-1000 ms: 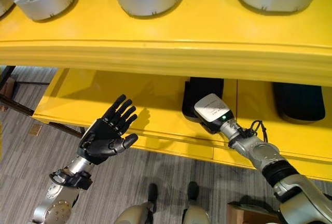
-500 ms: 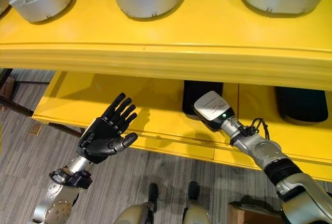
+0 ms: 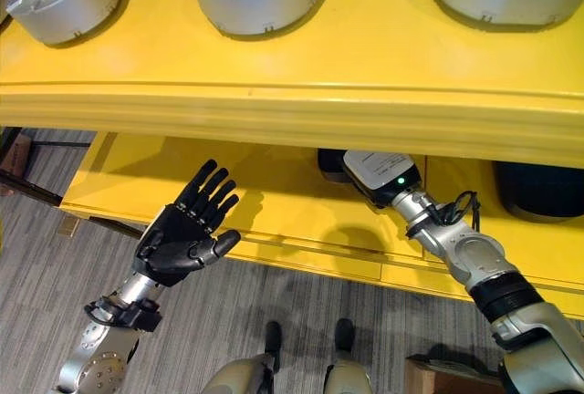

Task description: Move parts from the plastic box to the shelf.

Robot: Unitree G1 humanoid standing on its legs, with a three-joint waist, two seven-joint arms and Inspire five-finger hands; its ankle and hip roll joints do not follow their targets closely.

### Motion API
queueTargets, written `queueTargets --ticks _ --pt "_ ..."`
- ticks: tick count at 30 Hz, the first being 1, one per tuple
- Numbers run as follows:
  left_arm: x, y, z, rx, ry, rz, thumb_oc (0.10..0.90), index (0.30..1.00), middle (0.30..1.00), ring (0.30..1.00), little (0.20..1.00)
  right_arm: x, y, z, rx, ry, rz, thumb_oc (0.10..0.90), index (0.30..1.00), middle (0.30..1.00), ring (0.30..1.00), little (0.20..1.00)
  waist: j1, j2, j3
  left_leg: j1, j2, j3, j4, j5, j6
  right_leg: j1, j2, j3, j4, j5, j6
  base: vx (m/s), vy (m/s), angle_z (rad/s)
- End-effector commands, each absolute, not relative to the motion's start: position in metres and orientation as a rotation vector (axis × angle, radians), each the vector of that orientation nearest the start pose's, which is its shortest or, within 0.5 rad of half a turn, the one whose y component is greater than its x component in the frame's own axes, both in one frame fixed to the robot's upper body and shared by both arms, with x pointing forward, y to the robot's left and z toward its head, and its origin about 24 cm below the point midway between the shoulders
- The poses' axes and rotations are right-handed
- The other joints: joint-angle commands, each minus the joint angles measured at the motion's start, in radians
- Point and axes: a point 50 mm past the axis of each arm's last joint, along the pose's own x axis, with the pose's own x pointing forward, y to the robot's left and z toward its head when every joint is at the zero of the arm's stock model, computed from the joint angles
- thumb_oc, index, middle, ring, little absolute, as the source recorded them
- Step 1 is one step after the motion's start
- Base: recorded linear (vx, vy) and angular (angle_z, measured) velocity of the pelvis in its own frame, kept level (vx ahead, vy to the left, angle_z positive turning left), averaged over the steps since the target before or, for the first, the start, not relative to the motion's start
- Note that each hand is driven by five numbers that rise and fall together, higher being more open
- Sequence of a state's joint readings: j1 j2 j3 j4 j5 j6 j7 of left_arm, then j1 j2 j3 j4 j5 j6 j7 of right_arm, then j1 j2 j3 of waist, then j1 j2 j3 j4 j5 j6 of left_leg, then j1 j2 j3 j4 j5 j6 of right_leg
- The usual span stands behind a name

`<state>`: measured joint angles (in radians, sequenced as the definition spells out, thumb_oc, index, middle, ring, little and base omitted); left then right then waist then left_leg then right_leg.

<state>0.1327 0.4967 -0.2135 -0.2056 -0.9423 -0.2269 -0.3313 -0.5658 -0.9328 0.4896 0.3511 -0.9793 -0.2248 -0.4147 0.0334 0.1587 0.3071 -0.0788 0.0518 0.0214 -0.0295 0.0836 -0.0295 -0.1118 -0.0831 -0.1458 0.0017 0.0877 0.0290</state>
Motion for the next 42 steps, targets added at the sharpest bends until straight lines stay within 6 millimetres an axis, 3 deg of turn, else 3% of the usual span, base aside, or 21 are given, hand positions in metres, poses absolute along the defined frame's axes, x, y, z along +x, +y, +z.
queueTargets --ticks 1,8,19,34,36,37,42 --pt "0.209 0.164 0.123 -0.525 -0.41 -0.606 0.9 1.0 1.0 1.0 1.0 0.325 -0.213 0.215 -1.842 -0.899 -0.089 0.4 0.3 0.3 0.3 0.3 0.014 -0.056 -0.092 0.018 0.092 0.0 0.051 0.037 -0.065 0.019 -0.059 0.02 0.113 -0.093 0.016 0.0 0.0 0.0" --pt "0.208 0.164 0.121 -0.528 -0.405 -0.605 0.9 1.0 1.0 1.0 1.0 0.328 -0.211 0.204 -1.867 -0.844 -0.007 0.4 0.3 0.3 0.3 0.3 0.018 -0.056 -0.094 0.018 0.092 -0.004 0.052 0.038 -0.066 0.021 -0.059 0.017 0.114 -0.095 0.015 0.0 0.0 0.0" --pt "0.209 0.167 0.121 -0.522 -0.416 -0.61 0.9 1.0 1.0 1.0 1.0 0.33 -0.228 0.172 -1.881 -0.671 0.053 0.4 0.3 0.3 0.3 0.3 0.016 -0.057 -0.079 0.017 0.092 0.0 0.044 0.035 -0.061 0.011 -0.063 0.018 0.119 -0.09 0.017 0.0 0.0 0.0" --pt "0.211 0.166 0.122 -0.518 -0.425 -0.616 0.9 1.0 1.0 1.0 1.0 0.331 -0.227 0.159 -1.87 -0.632 0.059 0.4 0.3 0.3 0.3 0.3 0.008 -0.056 -0.076 0.018 0.093 0.007 0.041 0.033 -0.059 0.01 -0.06 0.026 0.115 -0.087 0.017 0.0 0.0 0.0" --pt "0.211 0.166 0.122 -0.518 -0.425 -0.615 0.9 1.0 1.0 1.0 1.0 0.331 -0.23 0.158 -1.865 -0.608 0.038 0.629 0.621 0.621 0.621 0.621 0.009 -0.056 -0.076 0.018 0.094 0.006 0.041 0.033 -0.06 0.01 -0.06 0.027 0.115 -0.087 0.017 0.0 0.0 0.0" --pt "0.21 0.166 0.122 -0.518 -0.428 -0.615 0.9 1.0 1.0 1.0 1.0 0.331 -0.23 0.156 -1.854 -0.6 0.044 0.9 1.0 1.0 1.0 1.0 0.009 -0.055 -0.076 0.019 0.094 0.007 0.04 0.033 -0.06 0.01 -0.061 0.027 0.115 -0.087 0.018 0.0 0.0 0.0" --pt "0.21 0.166 0.122 -0.518 -0.43 -0.617 0.9 1.0 1.0 1.0 1.0 0.331 -0.231 0.155 -1.839 -0.597 0.051 0.9 1.0 1.0 1.0 1.0 0.009 -0.055 -0.075 0.018 0.093 0.005 0.041 0.032 -0.06 0.013 -0.061 0.026 0.113 -0.087 0.017 0.0 0.0 0.0"
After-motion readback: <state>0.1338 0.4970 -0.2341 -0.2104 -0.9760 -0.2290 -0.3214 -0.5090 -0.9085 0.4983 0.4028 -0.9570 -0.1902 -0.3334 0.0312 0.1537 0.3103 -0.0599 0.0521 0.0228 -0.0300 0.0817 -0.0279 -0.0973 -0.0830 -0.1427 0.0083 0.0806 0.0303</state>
